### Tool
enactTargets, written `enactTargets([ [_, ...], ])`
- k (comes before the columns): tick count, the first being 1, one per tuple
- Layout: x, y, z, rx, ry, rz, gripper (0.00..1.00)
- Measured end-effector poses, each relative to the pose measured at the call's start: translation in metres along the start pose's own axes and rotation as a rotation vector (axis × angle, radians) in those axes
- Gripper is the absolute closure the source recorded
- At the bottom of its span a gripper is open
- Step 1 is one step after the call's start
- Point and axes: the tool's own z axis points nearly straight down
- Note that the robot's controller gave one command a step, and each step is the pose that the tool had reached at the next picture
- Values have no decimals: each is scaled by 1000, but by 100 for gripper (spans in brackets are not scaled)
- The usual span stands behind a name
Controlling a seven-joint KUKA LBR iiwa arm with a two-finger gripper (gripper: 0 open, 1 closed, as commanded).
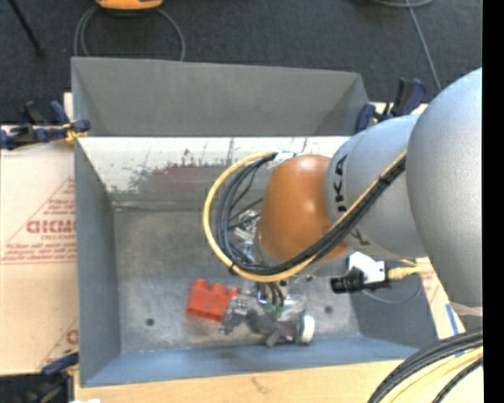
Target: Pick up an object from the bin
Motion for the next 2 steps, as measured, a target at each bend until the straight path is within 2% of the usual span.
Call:
enactTargets([
  [1,0,10,-13,0,-8,117,0],
  [2,11,8,53,-3,-11,348,0],
])
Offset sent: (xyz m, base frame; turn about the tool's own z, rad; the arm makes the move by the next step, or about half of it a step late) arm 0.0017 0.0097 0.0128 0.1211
